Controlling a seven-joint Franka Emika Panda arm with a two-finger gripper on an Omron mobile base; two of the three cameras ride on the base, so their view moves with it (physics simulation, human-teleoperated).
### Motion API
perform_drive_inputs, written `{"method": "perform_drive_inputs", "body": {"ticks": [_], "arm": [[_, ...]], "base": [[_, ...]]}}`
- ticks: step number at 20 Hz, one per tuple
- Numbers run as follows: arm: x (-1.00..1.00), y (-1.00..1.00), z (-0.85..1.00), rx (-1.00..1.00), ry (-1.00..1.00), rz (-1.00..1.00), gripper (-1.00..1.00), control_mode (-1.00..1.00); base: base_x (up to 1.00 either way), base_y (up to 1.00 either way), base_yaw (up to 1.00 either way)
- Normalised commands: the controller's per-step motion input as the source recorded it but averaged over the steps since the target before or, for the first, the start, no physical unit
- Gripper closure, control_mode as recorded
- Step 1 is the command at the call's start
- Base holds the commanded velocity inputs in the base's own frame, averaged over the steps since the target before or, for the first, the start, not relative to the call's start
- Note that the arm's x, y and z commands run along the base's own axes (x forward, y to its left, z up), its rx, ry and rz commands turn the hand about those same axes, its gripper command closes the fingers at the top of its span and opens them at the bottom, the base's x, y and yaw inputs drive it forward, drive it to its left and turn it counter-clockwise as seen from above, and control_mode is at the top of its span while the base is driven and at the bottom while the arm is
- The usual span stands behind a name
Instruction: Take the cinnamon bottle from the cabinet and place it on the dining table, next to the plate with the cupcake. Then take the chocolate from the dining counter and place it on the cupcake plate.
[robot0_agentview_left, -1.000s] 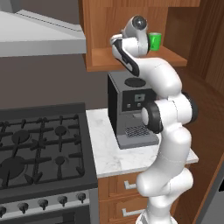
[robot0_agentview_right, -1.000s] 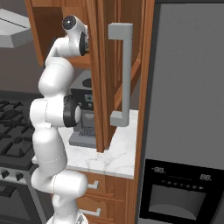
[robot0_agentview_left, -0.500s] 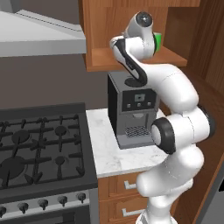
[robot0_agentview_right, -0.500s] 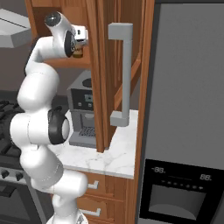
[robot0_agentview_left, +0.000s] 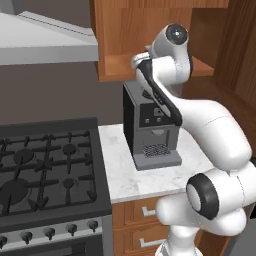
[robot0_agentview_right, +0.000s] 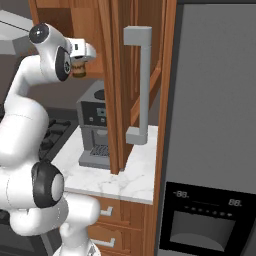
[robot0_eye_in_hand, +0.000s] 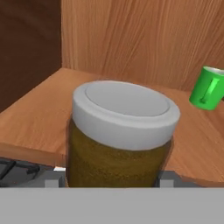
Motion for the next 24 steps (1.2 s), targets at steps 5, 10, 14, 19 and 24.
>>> {"method": "perform_drive_inputs", "body": {"ticks": [5, 10, 14, 19, 24], "arm": [[-1.0, 0.0, 0.0, -0.07, 0.0, 0.03, 1.0, -1.0], [-0.99, -0.05, -0.09, -0.06, 0.0, 0.0, 1.0, -1.0], [-0.63, -0.02, -0.26, -0.04, 0.0, 0.0, 1.0, -1.0], [-0.27, -0.01, -0.29, -0.03, 0.1, 0.0, 1.0, -1.0], [0.0, 0.0, 0.0, 0.0, 0.0, 0.0, 1.0, 1.0]], "base": [[0.0, 0.0, 0.0], [0.0, 0.0, 0.0], [0.0, 0.0, 0.0], [0.0, 0.0, 0.0], [-0.74, -0.01, 0.05]]}}
